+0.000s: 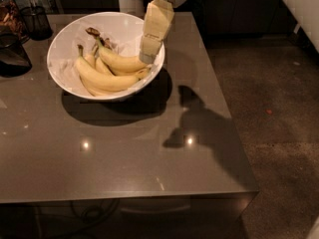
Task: Pick banana from white bowl
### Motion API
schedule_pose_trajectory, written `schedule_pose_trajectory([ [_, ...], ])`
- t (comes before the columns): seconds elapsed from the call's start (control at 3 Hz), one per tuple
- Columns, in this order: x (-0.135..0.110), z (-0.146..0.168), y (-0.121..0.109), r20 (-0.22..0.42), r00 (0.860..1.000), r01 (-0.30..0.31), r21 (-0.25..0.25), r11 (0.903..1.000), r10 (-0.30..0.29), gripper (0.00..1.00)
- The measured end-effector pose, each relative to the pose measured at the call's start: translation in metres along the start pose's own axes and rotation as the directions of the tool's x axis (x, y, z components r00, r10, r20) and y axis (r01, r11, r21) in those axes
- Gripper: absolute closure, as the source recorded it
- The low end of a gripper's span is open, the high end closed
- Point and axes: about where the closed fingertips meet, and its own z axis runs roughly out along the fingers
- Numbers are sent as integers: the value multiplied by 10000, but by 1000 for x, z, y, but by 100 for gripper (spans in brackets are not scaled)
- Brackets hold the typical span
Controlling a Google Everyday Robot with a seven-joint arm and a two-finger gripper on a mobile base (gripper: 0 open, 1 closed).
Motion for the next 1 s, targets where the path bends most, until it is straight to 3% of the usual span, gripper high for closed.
schedule_pose_trajectory([
  [1.0, -62, 50, -37, 228, 9995, -202, -653, 9977, 218, 5],
])
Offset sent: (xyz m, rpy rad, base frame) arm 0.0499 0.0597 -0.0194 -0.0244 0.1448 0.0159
